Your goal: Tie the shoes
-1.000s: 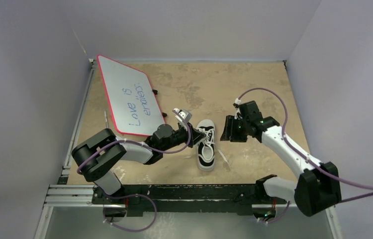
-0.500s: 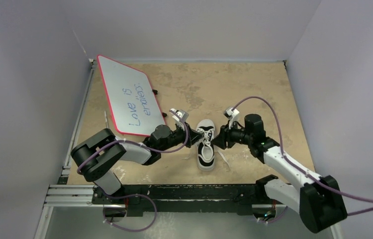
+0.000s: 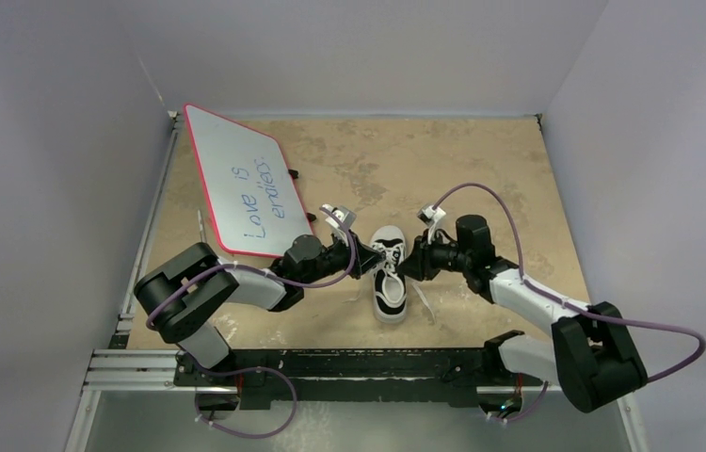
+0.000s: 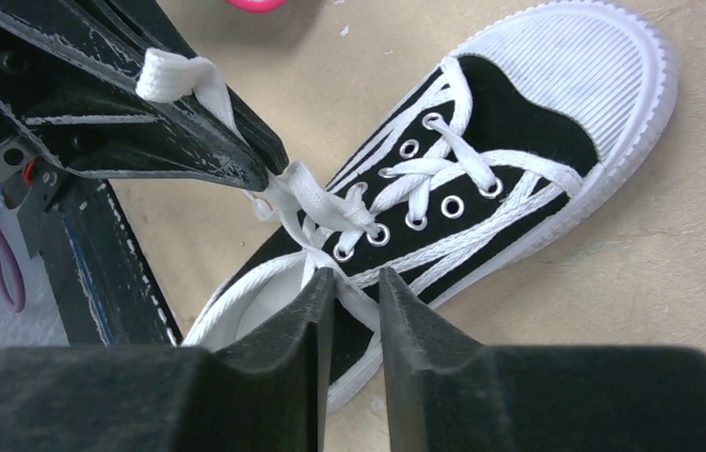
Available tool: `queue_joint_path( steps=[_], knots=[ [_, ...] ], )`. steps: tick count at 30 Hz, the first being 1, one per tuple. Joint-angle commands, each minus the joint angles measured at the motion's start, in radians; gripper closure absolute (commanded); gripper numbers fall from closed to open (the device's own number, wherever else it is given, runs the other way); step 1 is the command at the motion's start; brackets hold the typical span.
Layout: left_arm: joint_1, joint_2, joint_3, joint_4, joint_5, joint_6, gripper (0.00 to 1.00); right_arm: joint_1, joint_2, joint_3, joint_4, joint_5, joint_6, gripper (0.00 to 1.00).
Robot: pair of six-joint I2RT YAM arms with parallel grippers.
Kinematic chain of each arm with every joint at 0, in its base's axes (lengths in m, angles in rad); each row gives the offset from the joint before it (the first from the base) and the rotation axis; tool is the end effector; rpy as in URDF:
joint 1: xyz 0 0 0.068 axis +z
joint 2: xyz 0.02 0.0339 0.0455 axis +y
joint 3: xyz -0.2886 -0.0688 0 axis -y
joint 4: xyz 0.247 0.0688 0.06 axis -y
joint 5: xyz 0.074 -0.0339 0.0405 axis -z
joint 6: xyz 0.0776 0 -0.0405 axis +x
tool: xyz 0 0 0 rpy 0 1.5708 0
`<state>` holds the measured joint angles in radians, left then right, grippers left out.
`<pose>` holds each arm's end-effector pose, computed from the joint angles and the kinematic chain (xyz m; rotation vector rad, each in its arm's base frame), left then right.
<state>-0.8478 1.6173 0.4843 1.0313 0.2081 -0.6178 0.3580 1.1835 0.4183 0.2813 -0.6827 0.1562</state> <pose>0.2140 -0.2668 0.1883 0.3814 1.7981 -1.2477 0.2165 0.1333 0.1905 -0.6417 1.9874 1.0152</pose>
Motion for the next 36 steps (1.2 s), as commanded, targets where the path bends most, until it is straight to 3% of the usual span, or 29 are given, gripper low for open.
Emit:
queue_joint_path(
  steps=[1, 6, 13, 20, 27, 36],
  knots=[
    [0.011, 0.005, 0.025, 0.075, 0.03, -0.016, 1.0, -0.002, -0.048, 0.013, 0.035, 0.039, 0.048, 0.79],
    [0.012, 0.01, 0.037, 0.064, 0.036, -0.014, 1.0, -0.004, -0.06, 0.058, -0.074, 0.089, 0.087, 1.0],
    [0.012, -0.031, 0.07, -0.072, 0.058, 0.033, 1.0, -0.003, -0.114, 0.09, -0.178, 0.072, 0.212, 1.0],
    [0.011, -0.064, 0.077, -0.144, 0.058, 0.059, 1.0, 0.009, -0.043, 0.101, -0.111, -0.086, 0.339, 1.0],
    [0.011, -0.06, 0.078, -0.117, 0.06, 0.04, 1.0, 0.033, 0.044, 0.148, -0.108, -0.074, 0.36, 1.0],
    [0.01, -0.113, 0.042, -0.125, 0.042, 0.03, 1.0, 0.033, 0.038, 0.148, -0.14, 0.014, 0.38, 1.0]
  ],
)
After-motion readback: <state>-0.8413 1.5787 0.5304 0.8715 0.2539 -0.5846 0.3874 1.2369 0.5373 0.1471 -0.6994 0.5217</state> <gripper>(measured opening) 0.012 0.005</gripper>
